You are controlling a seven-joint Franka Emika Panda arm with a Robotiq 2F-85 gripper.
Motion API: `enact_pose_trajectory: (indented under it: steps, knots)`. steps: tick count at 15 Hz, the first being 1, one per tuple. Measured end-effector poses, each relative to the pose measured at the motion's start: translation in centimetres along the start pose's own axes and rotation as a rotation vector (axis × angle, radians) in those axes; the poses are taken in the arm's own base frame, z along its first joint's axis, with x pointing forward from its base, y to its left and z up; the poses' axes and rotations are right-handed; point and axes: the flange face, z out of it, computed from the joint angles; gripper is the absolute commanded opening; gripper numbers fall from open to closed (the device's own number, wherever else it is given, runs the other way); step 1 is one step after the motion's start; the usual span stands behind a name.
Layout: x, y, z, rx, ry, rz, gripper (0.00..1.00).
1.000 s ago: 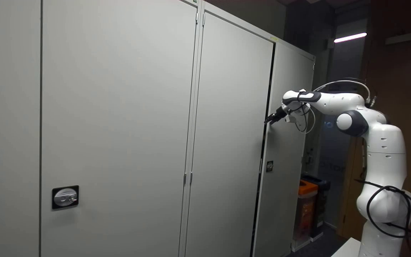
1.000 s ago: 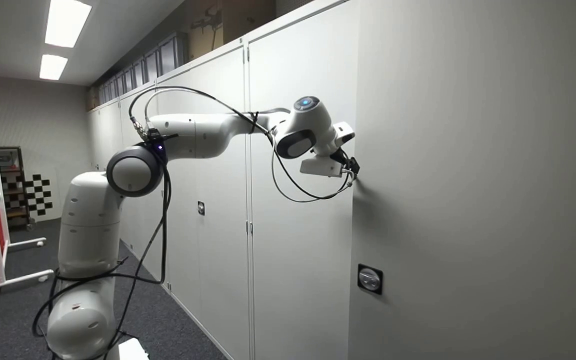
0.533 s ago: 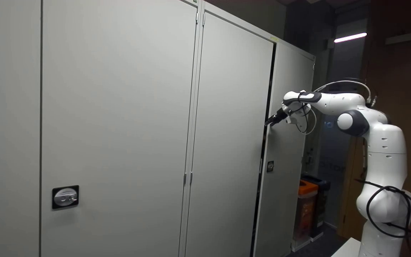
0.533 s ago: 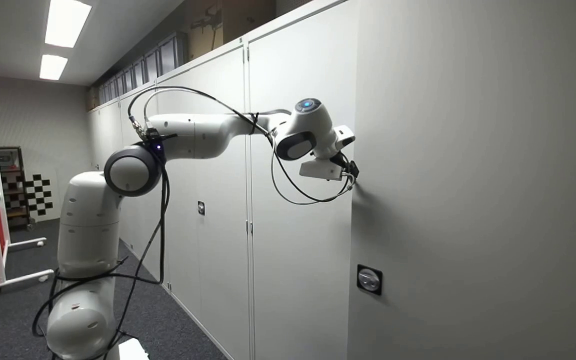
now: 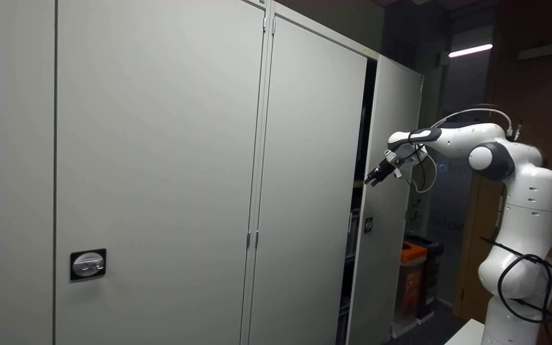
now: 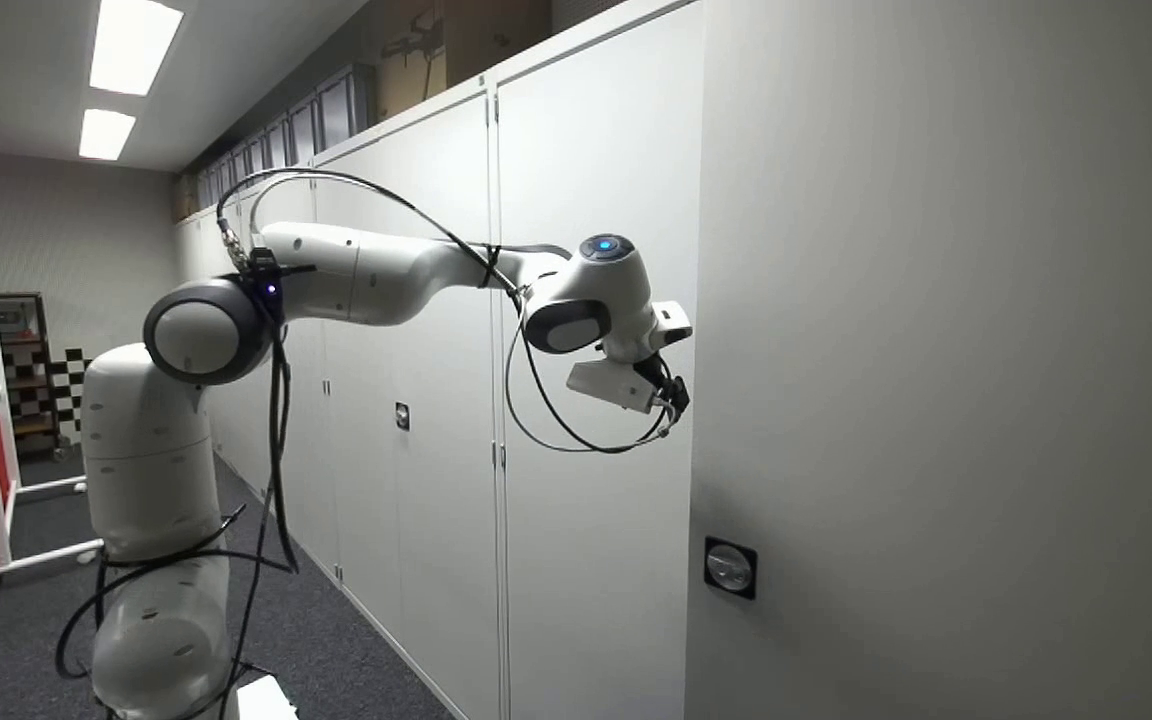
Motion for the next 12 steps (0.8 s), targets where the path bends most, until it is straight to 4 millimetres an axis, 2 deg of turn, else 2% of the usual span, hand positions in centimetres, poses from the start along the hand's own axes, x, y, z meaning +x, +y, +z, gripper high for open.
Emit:
enact_pose_trajectory:
  steps: [6, 12]
  knots:
    - [-8.4, 0.1, -1.9, 0.018, -0.059, 0.076, 1.00]
    - [-15.9, 2.5, -2.8, 0.040, -0.075, 0.207, 1.00]
